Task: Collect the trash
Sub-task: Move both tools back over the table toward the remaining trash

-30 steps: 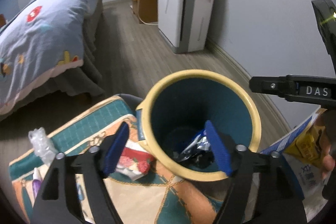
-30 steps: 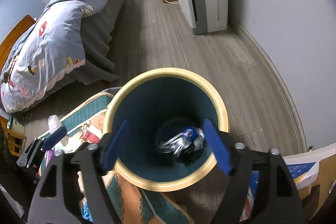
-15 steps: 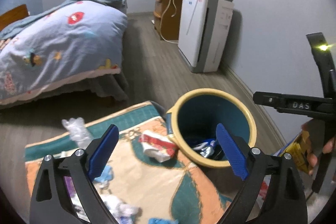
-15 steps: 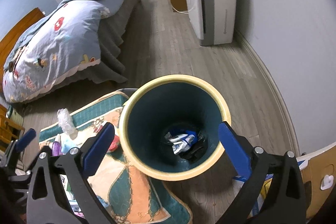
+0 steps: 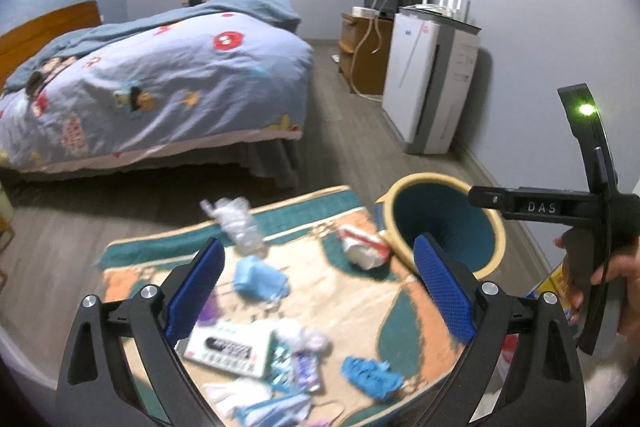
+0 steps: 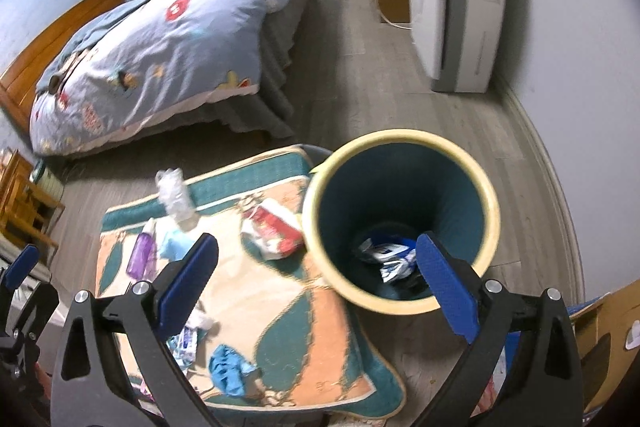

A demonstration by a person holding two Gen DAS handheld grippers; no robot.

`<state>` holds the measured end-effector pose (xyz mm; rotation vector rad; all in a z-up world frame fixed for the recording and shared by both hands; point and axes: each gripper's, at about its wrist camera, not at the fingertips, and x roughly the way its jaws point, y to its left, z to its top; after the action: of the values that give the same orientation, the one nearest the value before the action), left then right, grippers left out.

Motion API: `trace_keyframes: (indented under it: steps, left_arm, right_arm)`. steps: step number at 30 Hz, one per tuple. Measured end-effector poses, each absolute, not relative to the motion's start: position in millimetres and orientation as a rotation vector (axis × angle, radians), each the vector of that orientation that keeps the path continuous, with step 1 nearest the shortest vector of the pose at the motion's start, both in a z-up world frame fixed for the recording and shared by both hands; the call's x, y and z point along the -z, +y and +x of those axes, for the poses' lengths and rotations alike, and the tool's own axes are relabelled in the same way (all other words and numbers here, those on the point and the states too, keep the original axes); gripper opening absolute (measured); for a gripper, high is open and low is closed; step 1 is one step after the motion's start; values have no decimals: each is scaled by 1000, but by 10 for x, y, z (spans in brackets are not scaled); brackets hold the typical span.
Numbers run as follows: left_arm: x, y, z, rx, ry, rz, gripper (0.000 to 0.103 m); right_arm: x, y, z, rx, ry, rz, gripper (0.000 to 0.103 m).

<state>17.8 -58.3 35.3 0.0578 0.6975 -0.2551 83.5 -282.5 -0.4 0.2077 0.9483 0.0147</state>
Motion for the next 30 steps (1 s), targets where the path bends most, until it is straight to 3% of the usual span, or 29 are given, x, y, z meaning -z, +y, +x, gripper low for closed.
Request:
trace_keyframes:
  steps: [17, 30]
  left_arm:
    - [558, 210, -271, 79, 946, 36, 95]
    - [814, 334, 47, 27, 985, 128, 95]
  right_arm:
    - [506, -2026, 585, -92, 1086, 225, 97]
    - [795, -1887, 777, -65, 1153, 176, 97]
